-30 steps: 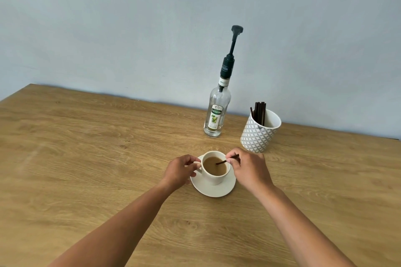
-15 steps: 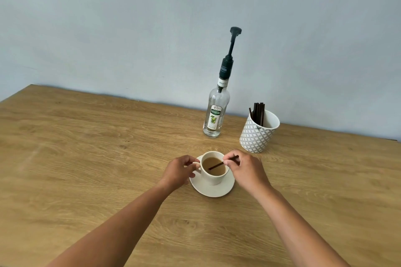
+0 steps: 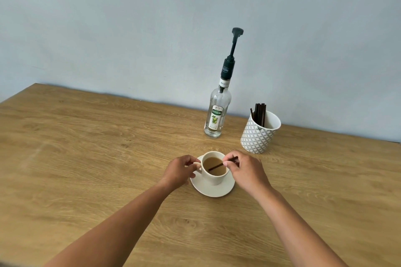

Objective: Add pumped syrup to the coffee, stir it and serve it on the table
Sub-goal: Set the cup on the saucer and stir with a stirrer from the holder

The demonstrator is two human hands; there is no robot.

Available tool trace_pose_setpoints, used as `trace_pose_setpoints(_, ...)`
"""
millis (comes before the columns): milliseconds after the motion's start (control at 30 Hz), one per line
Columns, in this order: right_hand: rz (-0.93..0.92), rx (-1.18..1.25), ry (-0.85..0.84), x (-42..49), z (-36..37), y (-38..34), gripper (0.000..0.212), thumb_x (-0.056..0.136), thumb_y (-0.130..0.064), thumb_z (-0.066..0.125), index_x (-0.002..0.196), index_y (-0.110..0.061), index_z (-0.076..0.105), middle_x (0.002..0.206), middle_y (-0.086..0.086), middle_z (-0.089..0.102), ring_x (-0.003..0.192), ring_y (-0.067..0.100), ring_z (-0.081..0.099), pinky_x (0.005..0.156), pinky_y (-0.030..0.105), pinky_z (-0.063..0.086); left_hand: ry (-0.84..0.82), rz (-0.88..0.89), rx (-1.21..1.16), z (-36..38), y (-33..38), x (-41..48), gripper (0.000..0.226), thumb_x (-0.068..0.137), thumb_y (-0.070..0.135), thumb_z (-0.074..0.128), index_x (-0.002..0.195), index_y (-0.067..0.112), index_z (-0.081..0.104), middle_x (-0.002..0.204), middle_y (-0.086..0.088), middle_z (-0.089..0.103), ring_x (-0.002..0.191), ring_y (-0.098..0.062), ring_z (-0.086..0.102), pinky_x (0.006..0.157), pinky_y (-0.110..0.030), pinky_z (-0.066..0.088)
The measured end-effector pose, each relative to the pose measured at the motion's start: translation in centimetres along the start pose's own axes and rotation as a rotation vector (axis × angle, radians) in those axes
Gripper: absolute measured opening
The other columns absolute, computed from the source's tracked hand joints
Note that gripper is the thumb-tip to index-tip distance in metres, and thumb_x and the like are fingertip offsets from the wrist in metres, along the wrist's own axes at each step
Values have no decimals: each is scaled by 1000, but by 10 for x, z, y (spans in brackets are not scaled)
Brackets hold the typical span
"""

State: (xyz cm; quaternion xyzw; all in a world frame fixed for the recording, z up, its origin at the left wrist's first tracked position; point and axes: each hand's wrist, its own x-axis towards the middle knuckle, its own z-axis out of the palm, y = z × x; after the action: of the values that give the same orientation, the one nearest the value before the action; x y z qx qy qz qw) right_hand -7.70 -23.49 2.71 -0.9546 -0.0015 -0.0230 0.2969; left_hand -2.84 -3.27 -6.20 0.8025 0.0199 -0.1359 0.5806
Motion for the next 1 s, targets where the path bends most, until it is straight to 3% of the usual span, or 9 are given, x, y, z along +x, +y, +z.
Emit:
trace_pose_setpoints(233,10,-118,46,1,-5,7,10,94,-33,61,85,-38,62,75,-19,68,71,1,60,98,40,36,-12,-18,-18,0,0,0,4,89,26,70,89,29,72,93,6,76,74,-11,73,57,-33,55)
trace_pose_setpoints(400,24,-23,-5,0,-6,5,20,90,-29,65,75,-41,60,78,-23,69,77,-2,62,95,44,46,-15,-21,-16,-1,-1,0,4,89,27,70,88,30,72,91,9,76,75,-11,75,56,-32,57)
trace_pose_setpoints(567,16,15,22,4,2,-1,8,92,-30,64,87,-35,67,85,-19,71,84,7,66,97,46,46,-27,-20,-7,-2,1,2,3,90,27,70,90,29,72,89,11,76,76,-11,75,57,-33,57)
trace_pose_setpoints(767,-7,-206,75,5,-3,4,9,96,-33,56,88,-36,59,71,-15,67,70,7,60,92,36,32,-27,-14,-6,-3,0,1,3,89,26,70,90,28,72,86,10,77,77,-14,76,58,-35,58)
trace_pose_setpoints(1000,13,-110,-15,1,-7,1,11,93,-30,59,84,-35,63,78,-20,70,77,0,63,105,41,34,-24,-14,-4,-3,1,1,4,90,26,69,89,29,72,89,11,76,77,-14,76,54,-31,56)
